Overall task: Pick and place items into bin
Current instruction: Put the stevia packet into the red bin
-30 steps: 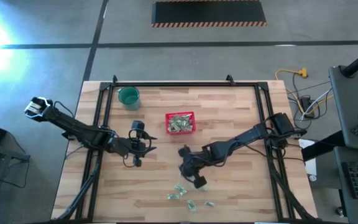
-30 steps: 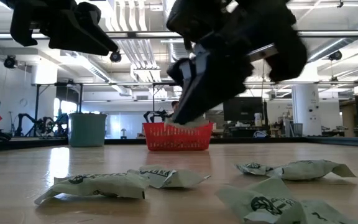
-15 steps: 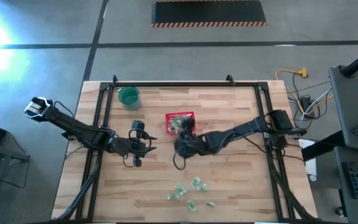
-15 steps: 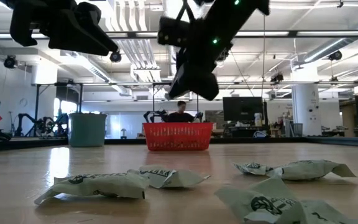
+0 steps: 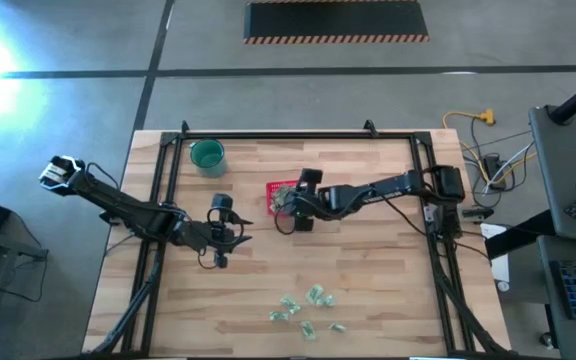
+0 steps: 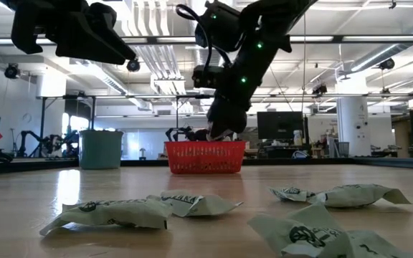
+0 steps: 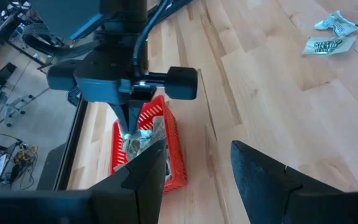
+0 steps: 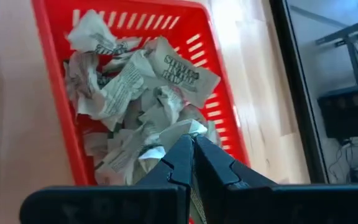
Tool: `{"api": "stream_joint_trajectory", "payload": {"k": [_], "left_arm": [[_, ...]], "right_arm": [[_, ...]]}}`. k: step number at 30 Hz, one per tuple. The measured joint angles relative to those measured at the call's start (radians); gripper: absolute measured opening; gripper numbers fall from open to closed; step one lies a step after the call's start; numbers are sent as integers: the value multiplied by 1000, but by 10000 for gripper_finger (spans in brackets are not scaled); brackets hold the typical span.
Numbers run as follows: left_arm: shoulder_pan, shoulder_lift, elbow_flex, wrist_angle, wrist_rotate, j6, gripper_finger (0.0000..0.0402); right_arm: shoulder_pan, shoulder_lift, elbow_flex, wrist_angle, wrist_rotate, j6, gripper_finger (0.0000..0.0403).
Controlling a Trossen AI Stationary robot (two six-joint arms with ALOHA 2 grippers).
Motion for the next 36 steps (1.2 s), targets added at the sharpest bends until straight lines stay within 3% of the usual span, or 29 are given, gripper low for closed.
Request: {"api": "stream_joint_trajectory", "payload": {"k": [9, 18, 23, 30, 33, 36], "left_arm": [[0, 0, 0, 2, -3, -2, 164], [0, 0, -2, 2, -2, -4, 164], [0, 0, -2, 3, 2, -26, 164], [0, 0, -3, 3, 4, -29, 164], [0, 12, -3, 14, 80, -30, 164], [0, 48, -3, 58, 269, -23, 164]], "right_arm": [[1, 0, 0, 0, 1, 20, 13], [6, -14, 0, -69, -8, 42, 86], [25, -84, 0, -145, 63, 93, 113], [116, -206, 0, -233, 62, 178, 118], [175, -238, -4, -301, 8, 229, 118], [237, -242, -11, -344, -87, 277, 115]]}}
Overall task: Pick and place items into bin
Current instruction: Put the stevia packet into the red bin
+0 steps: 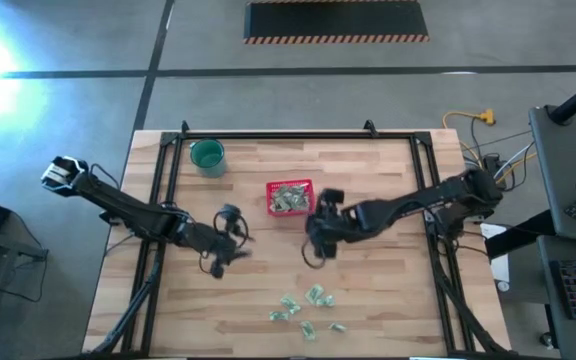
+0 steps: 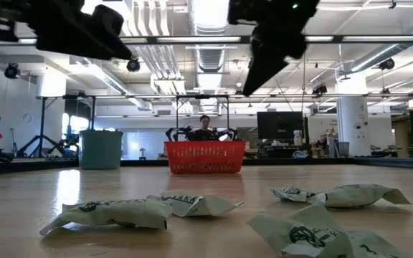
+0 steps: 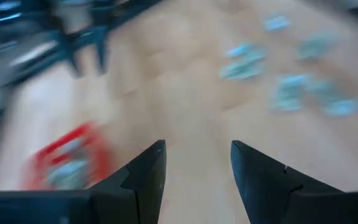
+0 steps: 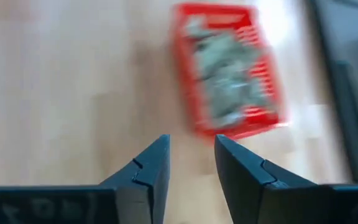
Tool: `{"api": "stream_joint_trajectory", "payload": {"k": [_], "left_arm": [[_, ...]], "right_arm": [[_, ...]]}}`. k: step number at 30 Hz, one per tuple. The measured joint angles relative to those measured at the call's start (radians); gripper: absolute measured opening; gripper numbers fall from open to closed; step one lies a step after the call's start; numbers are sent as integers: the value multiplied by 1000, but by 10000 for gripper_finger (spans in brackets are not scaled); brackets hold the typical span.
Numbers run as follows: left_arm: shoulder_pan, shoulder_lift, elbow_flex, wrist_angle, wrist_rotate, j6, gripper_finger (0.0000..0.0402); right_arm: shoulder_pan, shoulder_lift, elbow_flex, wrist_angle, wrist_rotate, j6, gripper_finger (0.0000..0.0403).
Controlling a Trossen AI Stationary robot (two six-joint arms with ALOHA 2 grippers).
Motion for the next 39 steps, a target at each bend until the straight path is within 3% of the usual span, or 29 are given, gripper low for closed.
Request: {"api": "stream_joint_trajectory", "payload": {"k": [5, 10, 19, 25, 39], "left_arm": [[-1, 119, 0, 124, 268, 30, 164], [-5, 284, 5, 269, 374, 26, 164], [-59, 545, 36, 545, 406, 23, 164], [-108, 654, 52, 695, 408, 23, 164], [-111, 818, 136, 756, 404, -81, 164]], "right_arm": [[105, 7, -26, -6, -50, 15, 105], [174, 2, -47, -9, -53, 20, 93], [208, 1, -43, -6, -53, 28, 71], [207, 1, -43, -7, -52, 42, 63], [207, 1, -43, -6, -53, 47, 58]]}}
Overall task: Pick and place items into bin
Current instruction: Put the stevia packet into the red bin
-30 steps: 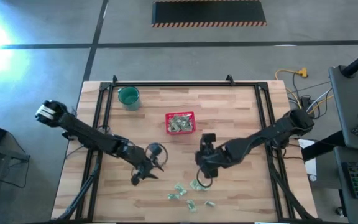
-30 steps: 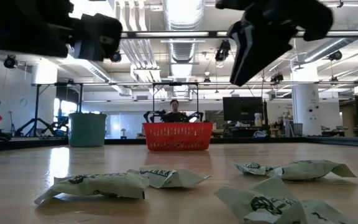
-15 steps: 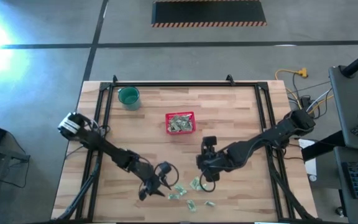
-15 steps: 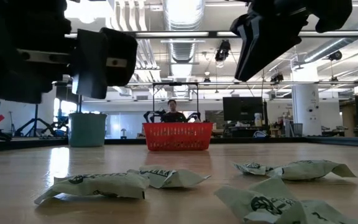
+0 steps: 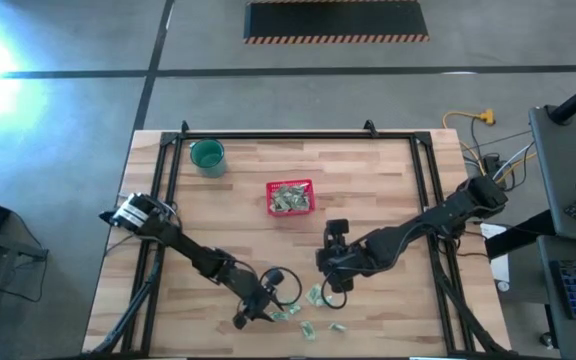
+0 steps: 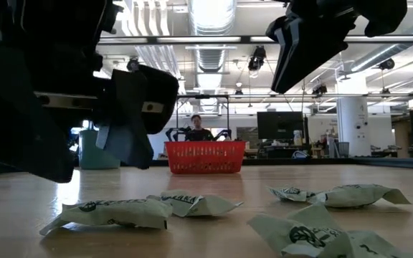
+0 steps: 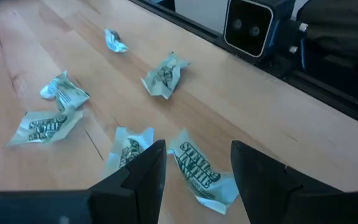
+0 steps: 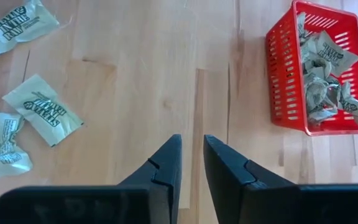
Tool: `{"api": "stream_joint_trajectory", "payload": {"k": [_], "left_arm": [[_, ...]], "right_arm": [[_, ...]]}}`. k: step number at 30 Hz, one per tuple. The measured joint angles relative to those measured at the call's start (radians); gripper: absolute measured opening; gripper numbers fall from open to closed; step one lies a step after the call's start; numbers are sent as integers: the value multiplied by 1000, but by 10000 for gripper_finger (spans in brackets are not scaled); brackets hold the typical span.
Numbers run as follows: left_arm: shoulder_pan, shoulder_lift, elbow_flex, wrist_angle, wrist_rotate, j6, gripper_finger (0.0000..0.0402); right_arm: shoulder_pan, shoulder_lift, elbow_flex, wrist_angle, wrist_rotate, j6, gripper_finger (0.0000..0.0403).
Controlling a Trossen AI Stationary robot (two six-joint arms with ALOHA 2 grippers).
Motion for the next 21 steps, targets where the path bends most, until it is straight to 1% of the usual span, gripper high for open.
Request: {"api": "stream_joint_trajectory", "payload": {"k": [12, 16, 21], "left_arm": [[0, 5, -12, -8, -2, -2, 164], [0, 5, -22, -8, 2, -27, 164], [3, 24, -22, -7, 11, -28, 164]], "right_arm": [[0, 0, 0, 0, 0, 1, 57], [0, 0, 0, 0, 0, 1, 57], [0, 0, 0, 0, 0, 1, 57]]}}
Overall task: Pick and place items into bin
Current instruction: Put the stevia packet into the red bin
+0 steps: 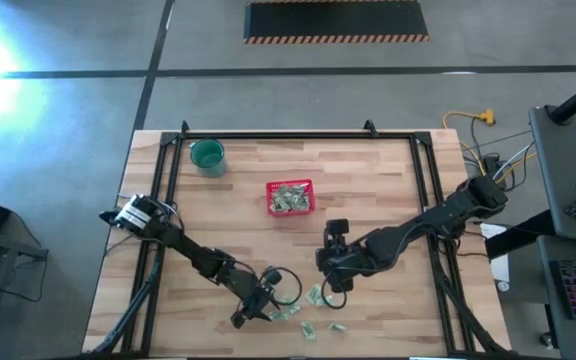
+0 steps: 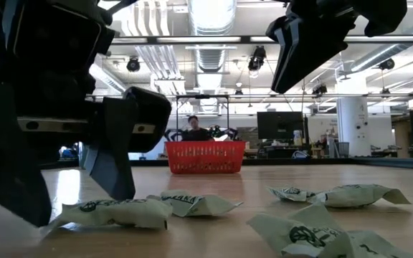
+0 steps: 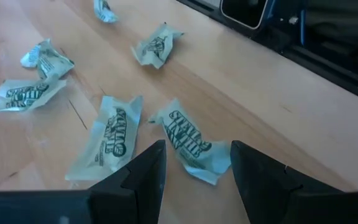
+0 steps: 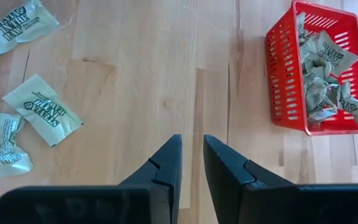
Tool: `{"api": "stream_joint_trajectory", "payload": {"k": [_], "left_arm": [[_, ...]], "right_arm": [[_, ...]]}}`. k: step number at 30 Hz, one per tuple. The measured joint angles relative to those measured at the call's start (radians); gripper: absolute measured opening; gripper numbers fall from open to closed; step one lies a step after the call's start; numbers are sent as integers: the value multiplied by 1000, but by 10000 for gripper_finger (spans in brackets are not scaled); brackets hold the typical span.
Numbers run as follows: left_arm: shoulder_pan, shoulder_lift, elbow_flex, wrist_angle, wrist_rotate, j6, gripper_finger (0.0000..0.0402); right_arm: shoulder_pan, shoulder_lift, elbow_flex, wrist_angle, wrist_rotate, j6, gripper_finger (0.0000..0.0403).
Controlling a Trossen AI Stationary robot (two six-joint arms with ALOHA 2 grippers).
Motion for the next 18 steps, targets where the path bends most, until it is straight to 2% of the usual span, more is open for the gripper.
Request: {"api": "stream_joint_trajectory", "payload": {"k": [9, 18], "left_arm": [[4, 1, 0, -17, 16, -2, 151], [7, 1, 0, -19, 16, 4, 49]], "right_arm": [[0, 0, 0, 0, 0, -3, 57], [0, 0, 0, 0, 0, -3, 57]]}}
